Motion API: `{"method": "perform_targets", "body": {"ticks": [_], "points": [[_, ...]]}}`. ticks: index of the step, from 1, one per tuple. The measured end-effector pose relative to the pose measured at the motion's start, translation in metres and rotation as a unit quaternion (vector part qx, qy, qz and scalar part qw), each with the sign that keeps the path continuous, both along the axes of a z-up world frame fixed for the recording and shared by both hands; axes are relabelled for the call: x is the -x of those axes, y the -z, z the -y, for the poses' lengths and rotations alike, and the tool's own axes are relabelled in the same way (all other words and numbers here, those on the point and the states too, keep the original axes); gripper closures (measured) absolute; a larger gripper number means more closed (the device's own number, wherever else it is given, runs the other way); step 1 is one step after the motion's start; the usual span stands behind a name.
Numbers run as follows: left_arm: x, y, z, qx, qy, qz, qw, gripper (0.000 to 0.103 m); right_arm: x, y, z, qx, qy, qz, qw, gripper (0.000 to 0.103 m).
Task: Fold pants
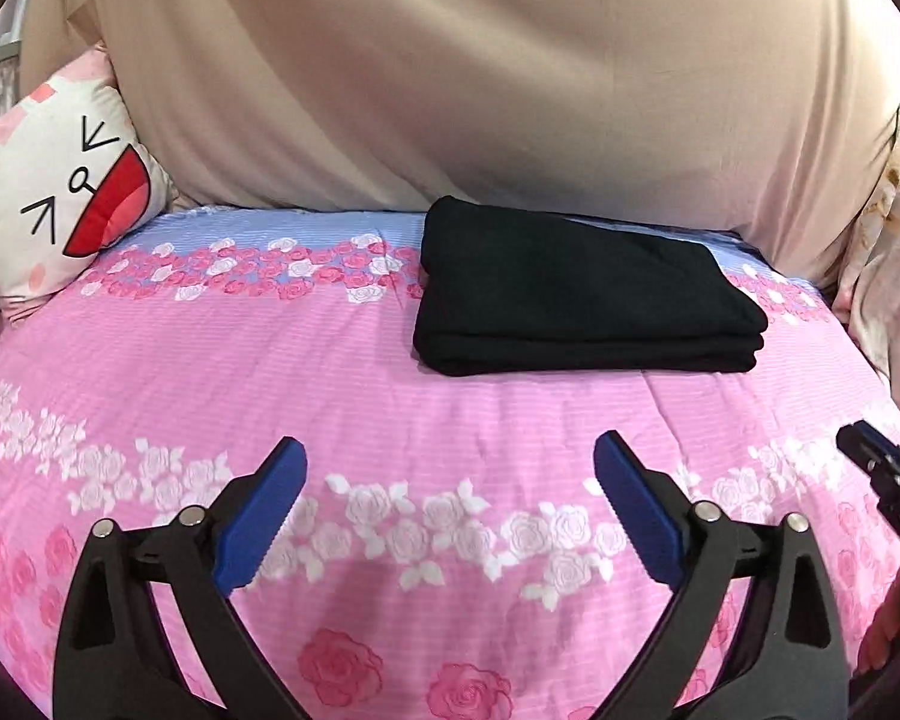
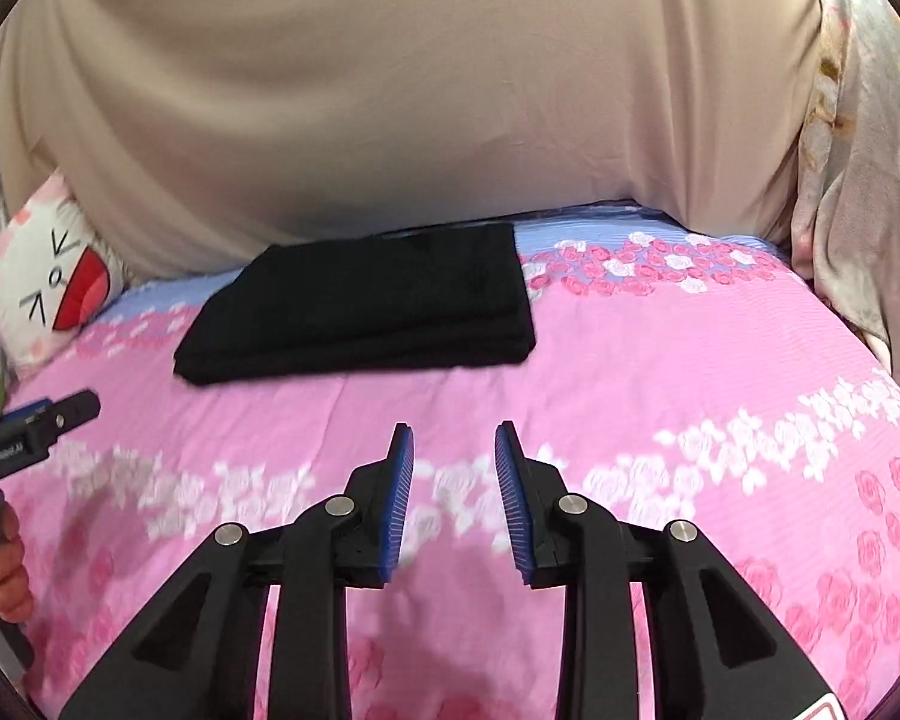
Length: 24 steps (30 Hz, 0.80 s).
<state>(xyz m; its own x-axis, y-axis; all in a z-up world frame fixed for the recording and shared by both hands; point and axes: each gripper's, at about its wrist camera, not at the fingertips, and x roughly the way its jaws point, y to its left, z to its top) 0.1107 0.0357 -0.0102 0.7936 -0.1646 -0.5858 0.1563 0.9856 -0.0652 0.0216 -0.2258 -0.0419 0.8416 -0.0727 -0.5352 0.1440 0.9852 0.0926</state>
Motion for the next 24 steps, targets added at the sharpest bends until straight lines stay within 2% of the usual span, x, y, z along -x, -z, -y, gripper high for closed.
{"method": "perform_targets", "body": {"ticks": [4, 7, 11, 17, 24], "points": [[0.001, 0.017, 0.009, -0.012, -0.010, 0.016, 0.9998, 0.007, 0.006, 0.011, -0.008, -0.007, 0.005, -0.007, 1.000, 0.074], [-0.011, 0.024, 0.009, -0.001, 0.008, -0.017, 0.9998, 0.007, 0.011, 0.010, -0.008, -0.001, 0.016, 0.001, 1.000, 0.072], [-0.017, 0.029, 0.002, 0.009, -0.007, -0.034, 0.9993, 0.007, 0.002, 0.017, -0.005, 0.004, 0.037, -0.030, 0.999, 0.071], [-0.011, 0.029, 0.008, -0.008, -0.007, -0.019, 0.9998, 0.007, -0.003, 0.022, 0.003, -0.007, 0.047, -0.048, 0.998, 0.071], [-0.009, 0.027, 0.013, -0.019, 0.001, -0.013, 0.9997, 0.007, -0.010, 0.026, 0.001, 0.007, 0.051, -0.067, 0.996, 0.071]]}}
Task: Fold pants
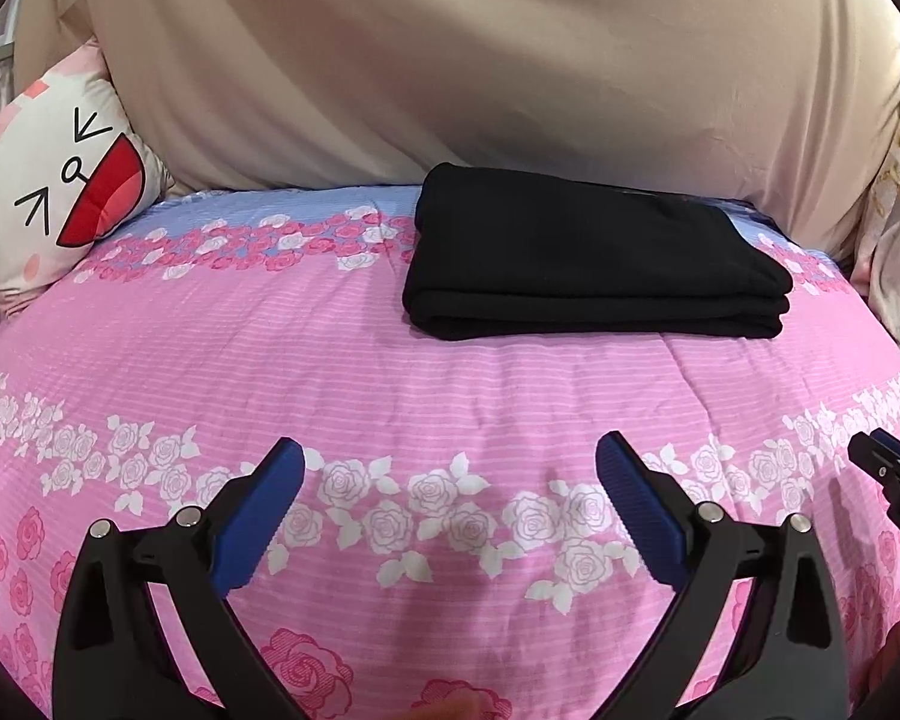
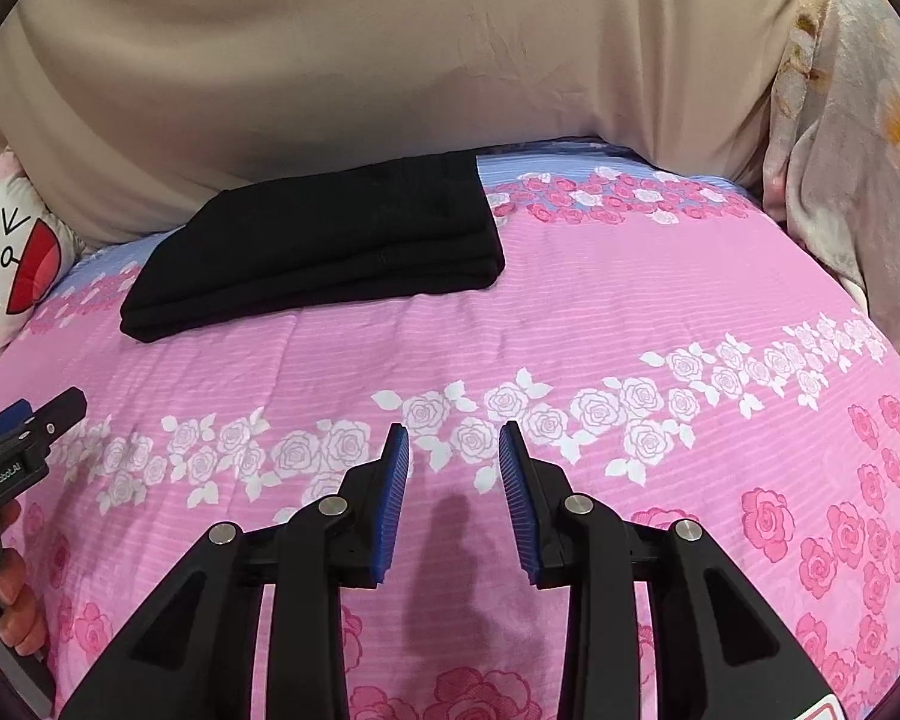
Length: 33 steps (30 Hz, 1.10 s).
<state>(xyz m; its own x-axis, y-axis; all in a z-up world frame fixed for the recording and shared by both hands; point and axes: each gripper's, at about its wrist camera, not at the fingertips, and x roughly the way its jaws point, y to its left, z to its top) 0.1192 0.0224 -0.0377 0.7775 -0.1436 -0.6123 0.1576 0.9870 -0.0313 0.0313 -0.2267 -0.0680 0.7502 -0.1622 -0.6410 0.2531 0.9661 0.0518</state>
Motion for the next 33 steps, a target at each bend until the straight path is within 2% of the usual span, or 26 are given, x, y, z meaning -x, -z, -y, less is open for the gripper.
{"method": "perform_targets", "body": {"ticks": [33], "points": [[0.0015, -0.0012, 0.0036, -0.018, -0.009, 0.006, 0.9998, 0.008, -0.0068, 0.0038, -0.0088, 0.016, -0.016, -0.019, 1.000, 0.071]]}}
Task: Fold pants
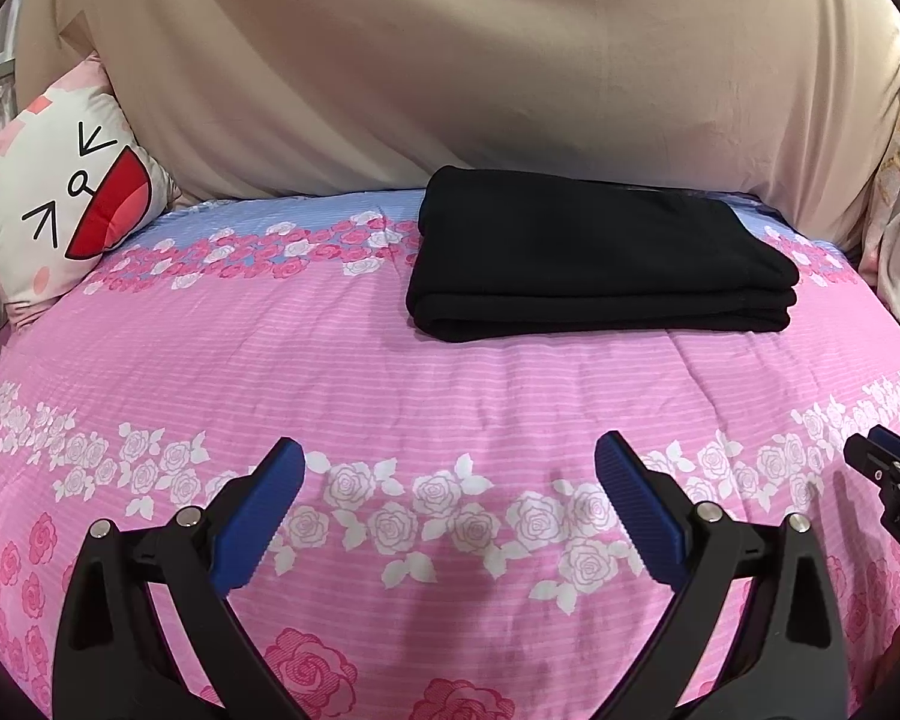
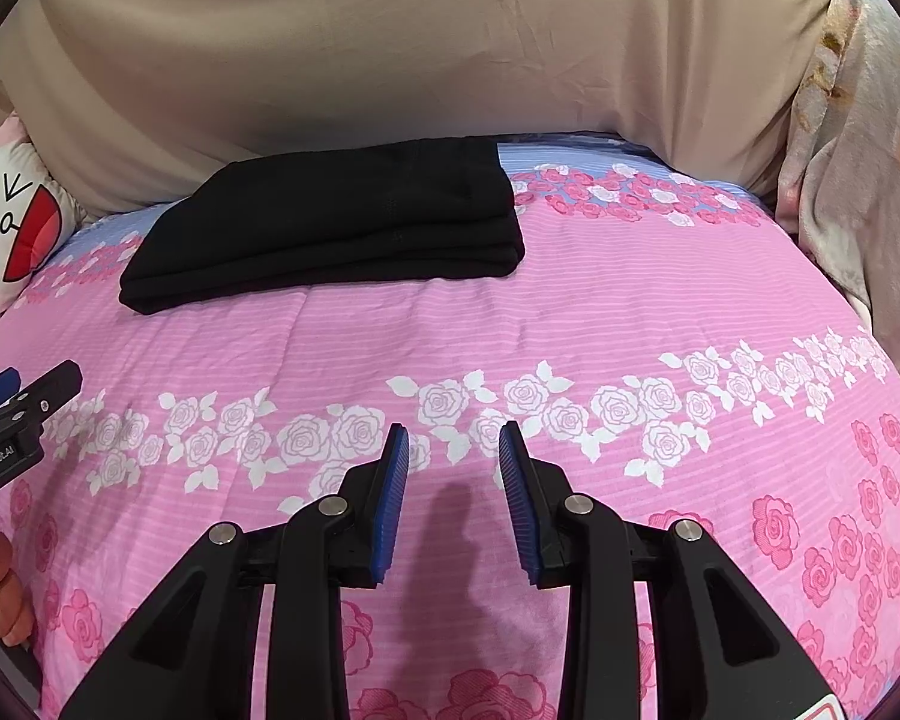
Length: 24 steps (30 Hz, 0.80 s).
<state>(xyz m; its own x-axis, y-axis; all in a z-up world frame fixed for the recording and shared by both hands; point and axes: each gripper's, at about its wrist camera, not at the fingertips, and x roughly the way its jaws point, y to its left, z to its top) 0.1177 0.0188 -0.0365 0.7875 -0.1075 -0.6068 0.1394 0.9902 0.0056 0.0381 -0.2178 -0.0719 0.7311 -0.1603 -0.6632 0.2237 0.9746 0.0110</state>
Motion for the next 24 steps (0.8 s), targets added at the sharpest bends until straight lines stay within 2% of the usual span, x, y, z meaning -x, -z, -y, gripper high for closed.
{"method": "perform_targets", "body": {"ticks": [24], "points": [[0.0047, -0.0042, 0.0010, -0.002, 0.004, 0.016, 0.9999, 0.008, 0.0000, 0.0010, 0.0004, 0.001, -0.002, -0.001, 1.000, 0.071]]}}
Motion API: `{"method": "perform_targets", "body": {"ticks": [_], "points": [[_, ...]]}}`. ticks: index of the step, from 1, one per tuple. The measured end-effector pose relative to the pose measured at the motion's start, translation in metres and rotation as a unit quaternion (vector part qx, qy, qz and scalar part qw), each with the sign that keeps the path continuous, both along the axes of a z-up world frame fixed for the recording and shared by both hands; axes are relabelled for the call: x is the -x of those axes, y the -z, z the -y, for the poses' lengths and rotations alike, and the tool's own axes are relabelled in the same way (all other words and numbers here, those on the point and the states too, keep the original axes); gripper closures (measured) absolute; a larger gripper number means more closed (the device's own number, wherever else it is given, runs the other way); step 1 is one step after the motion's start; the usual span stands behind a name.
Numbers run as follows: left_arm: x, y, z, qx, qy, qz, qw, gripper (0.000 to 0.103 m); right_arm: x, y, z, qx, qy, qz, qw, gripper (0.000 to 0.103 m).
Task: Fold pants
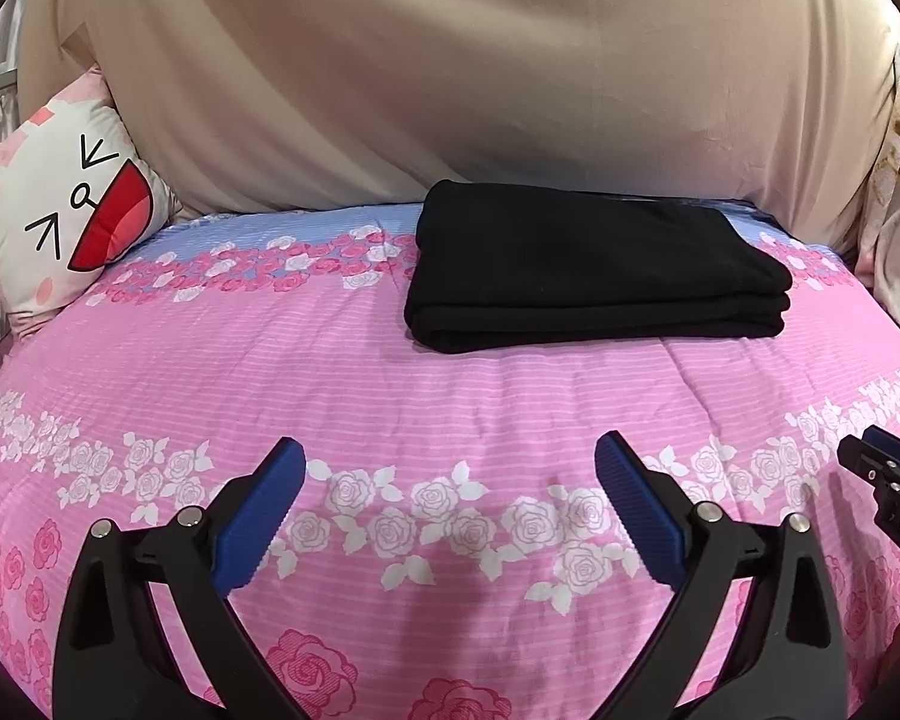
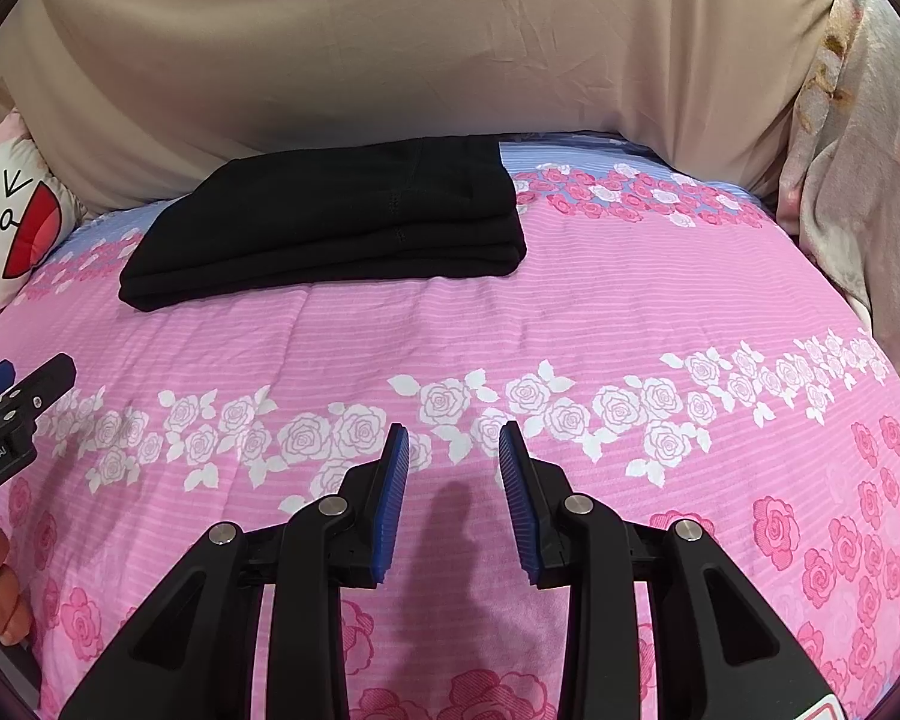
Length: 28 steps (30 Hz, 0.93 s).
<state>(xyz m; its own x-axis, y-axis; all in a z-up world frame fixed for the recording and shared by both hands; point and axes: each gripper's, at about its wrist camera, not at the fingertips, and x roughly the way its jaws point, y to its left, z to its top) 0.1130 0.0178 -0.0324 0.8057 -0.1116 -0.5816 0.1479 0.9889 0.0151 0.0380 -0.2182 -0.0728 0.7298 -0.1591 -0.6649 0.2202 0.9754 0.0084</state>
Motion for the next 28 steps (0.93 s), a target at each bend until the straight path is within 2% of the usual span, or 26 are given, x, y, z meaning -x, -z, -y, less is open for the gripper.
{"method": "perform_targets", "body": {"ticks": [19, 28], "points": [[0.0009, 0.0000, 0.0002, -0.002, 0.001, 0.001, 1.0000, 0.008, -0.0011, -0.0002, -0.0003, 0.000, -0.001, 0.000, 1.000, 0.071], [0.0010, 0.0008, 0.0042, -0.019, 0.002, 0.003, 0.9998, 0.009, -0.0015, -0.0003, -0.0003, 0.000, -0.001, -0.001, 1.000, 0.071]]}}
